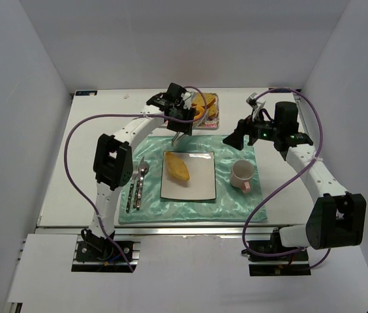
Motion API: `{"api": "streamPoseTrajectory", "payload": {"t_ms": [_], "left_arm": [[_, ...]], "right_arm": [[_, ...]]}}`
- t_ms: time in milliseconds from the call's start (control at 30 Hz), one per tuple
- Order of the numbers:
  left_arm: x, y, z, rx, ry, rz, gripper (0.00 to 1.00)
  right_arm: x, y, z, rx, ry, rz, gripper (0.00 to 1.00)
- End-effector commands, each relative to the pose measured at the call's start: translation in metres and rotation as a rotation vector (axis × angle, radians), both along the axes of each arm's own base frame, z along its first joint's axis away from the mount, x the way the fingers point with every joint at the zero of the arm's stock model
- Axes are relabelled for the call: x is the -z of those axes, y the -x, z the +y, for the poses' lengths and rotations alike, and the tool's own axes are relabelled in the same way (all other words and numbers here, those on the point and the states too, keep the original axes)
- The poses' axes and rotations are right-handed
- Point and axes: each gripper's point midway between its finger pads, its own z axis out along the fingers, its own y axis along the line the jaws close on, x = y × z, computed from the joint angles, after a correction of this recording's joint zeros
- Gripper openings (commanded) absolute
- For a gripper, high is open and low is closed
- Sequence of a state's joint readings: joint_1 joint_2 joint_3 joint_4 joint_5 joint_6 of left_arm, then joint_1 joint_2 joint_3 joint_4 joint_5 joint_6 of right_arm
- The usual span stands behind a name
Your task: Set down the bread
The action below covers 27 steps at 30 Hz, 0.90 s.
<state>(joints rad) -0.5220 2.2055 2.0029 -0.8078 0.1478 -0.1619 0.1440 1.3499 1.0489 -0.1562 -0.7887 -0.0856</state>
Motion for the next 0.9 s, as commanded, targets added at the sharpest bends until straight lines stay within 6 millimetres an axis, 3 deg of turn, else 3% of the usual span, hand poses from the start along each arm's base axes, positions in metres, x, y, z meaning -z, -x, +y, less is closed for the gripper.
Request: {"api": "streamPoseTrajectory", "payload": {"t_ms": [0,367,867], "left_arm": [[-0.013,0.005,-0.004,0.029,0.010,-0.025,0.60],[0.006,0.011,0.008,0.018,-0.180,-0.067,0.53],[0.003,0.013,0.014,0.001,-0.302,-0.129,0.53]], "right_arm": [[-0.006,-0.001,0.000,-0.008,-0.013,-0.030,0.89],[-0.007,0.000,0.000,-0.009,-0.015,-0.033,0.89],[-0.009,0.000,0.001,-0.010,-0.022,-0.030,0.89]]}}
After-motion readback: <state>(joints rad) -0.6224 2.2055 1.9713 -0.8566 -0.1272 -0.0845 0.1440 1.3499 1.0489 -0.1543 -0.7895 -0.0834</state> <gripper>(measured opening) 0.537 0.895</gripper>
